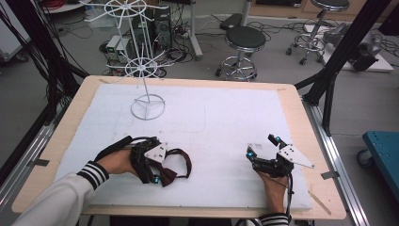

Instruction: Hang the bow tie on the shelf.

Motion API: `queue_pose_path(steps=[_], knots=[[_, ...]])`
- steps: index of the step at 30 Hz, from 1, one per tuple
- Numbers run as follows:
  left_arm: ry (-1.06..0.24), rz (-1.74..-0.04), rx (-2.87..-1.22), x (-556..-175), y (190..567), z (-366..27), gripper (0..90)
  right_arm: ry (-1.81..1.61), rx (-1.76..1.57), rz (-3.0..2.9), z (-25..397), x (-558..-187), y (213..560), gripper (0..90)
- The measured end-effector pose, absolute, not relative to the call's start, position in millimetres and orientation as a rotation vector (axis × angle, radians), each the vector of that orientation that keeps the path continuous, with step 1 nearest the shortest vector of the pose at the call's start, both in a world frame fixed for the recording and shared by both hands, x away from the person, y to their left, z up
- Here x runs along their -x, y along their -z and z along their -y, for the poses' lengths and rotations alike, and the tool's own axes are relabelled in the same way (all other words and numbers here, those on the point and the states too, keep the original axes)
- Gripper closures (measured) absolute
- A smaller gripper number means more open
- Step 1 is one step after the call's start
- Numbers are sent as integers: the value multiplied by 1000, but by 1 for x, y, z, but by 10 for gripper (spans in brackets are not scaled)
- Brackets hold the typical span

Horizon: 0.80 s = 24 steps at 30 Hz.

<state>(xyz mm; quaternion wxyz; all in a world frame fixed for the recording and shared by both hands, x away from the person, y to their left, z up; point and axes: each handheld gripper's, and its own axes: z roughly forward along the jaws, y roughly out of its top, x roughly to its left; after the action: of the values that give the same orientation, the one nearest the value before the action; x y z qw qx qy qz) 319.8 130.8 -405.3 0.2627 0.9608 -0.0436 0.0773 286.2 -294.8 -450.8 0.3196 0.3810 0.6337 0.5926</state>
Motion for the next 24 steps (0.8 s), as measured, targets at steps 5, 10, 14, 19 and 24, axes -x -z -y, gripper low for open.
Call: queue_pose_path(steps=[5, 10, 14, 19, 24], knots=[[-203, 144, -2614, -320, 407, -132, 234, -1562, -1012, -1666, 295, -286, 451, 24], [-189, 161, -2621, -320, 408, -133, 297, -1563, -1010, -1665, 295, -286, 451, 24], [-182, 145, -2632, -322, 408, -134, 346, -1565, -1010, -1666, 295, -286, 451, 24], [-163, 122, -2629, -323, 409, -135, 420, -1564, -1008, -1667, 296, -286, 451, 24], [-139, 108, -2655, -324, 411, -133, 523, -1566, -1007, -1666, 296, -286, 451, 24]])
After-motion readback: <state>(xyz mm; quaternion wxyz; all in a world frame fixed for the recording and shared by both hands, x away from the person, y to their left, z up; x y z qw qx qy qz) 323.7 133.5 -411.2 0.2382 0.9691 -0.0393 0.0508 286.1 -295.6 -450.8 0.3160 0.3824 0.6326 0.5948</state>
